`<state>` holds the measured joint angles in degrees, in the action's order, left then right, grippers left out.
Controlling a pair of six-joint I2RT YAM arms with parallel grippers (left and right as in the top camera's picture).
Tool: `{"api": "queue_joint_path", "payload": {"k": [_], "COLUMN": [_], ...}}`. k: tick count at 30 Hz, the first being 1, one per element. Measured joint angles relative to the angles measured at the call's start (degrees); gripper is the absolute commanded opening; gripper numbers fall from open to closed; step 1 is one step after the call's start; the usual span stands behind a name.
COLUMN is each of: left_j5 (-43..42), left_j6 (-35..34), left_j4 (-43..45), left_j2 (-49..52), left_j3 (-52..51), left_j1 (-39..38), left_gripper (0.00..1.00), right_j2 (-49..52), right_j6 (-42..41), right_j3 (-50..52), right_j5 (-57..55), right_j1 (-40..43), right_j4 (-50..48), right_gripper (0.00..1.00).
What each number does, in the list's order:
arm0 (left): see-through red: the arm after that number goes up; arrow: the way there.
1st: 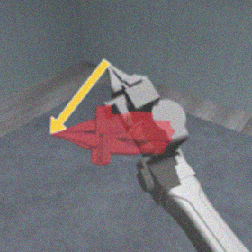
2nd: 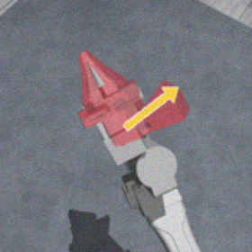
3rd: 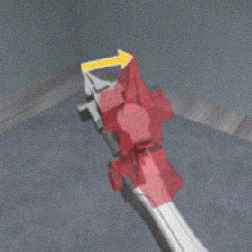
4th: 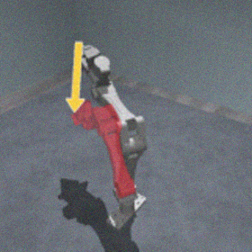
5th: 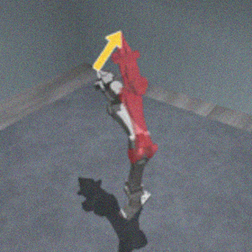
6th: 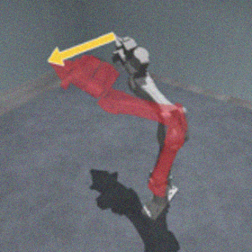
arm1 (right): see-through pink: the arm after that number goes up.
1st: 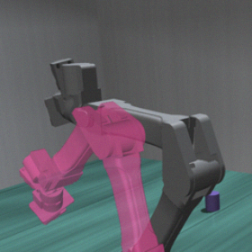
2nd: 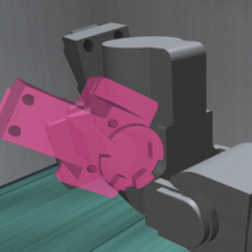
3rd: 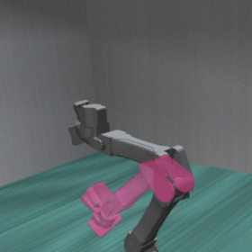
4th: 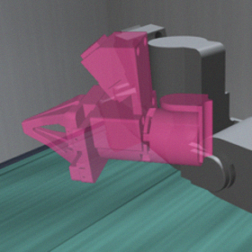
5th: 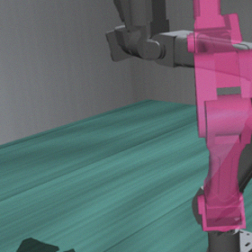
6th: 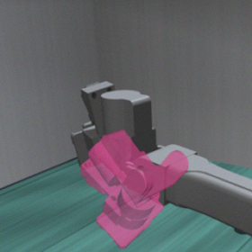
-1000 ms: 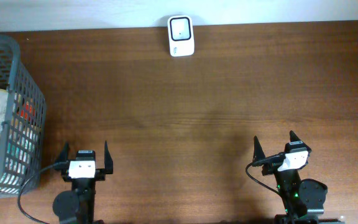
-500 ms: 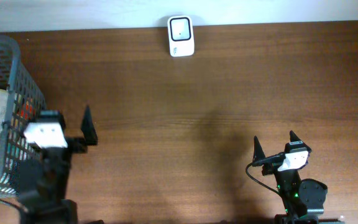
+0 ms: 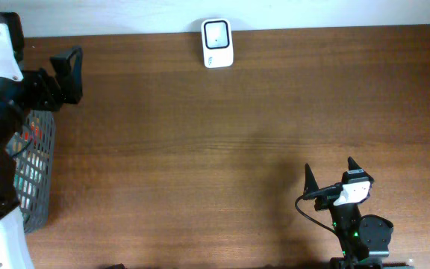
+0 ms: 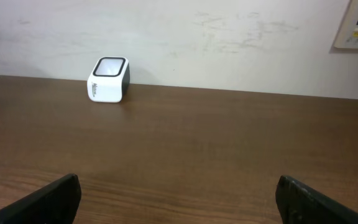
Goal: Scan the item barcode
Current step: 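Grasp the small green-white box in the basket with the left gripper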
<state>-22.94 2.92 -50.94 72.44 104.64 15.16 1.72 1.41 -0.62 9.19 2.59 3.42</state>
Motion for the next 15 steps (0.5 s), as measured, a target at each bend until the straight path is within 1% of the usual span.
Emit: {"api": "queue_joint_path", "payload": {"k": [2, 4, 5, 6, 7, 8, 10, 11, 12, 13, 15], "left_j5": [4.8, 10.1, 15.1, 18.2, 20.2, 22.6, 24.2, 24.6, 24.7, 24.1, 21.7], "left_j6": [-0.8, -1.1, -1.4, -1.5, -1.7, -1.7, -1.7, -1.7, -1.7, -1.0, 1.1], "left_j4": [-0.8, -3.8, -7.1, -8.7, -10.4, -12.7, -15.3, -16.1, -16.7, -17.1, -17.1], "left_j2": [0.1, 0.5, 1.1, 2.1, 3.2, 5.4, 10.2, 13.4, 16.2, 19.6, 23.3], "left_j3": [0.1, 0.3, 0.3, 0.5, 0.6, 0.8, 0.9, 0.9, 0.9, 0.9, 0.9], "left_j1": [2.9, 8.2, 12.8, 16.0, 18.1, 21.9, 26.4, 27.8, 28.5, 29.2, 30.3], "left_gripper": [0.99, 0.89, 0.88, 0.89, 0.87, 0.86, 0.84, 0.86, 0.91, 0.91, 0.89], "right_j2": [0.0, 0.0, 0.0, 0.0, 0.0, 0.0, 0.0, 0.0, 0.0, 0.0, 0.0], "right_j6": [0.0, 0.0, 0.0, 0.0, 0.0, 0.0, 0.0, 0.0, 0.0, 0.0, 0.0], "right_j3": [0.0, 0.0, 0.0, 0.0, 0.0, 0.0, 0.0, 0.0, 0.0, 0.0, 0.0], "right_j5": [0.0, 0.0, 0.0, 0.0, 0.0, 0.0, 0.0, 0.0, 0.0, 0.0, 0.0], "right_j1": [0.0, 0.0, 0.0, 0.0, 0.0, 0.0, 0.0, 0.0, 0.0, 0.0, 0.0], "right_j4": [0.0, 0.0, 0.0, 0.0, 0.0, 0.0, 0.0, 0.0, 0.0, 0.0, 0.0], "right_gripper": [0.99, 0.99, 0.99, 0.99, 0.99, 0.99, 0.99, 0.99, 0.99, 0.99, 0.99]}}
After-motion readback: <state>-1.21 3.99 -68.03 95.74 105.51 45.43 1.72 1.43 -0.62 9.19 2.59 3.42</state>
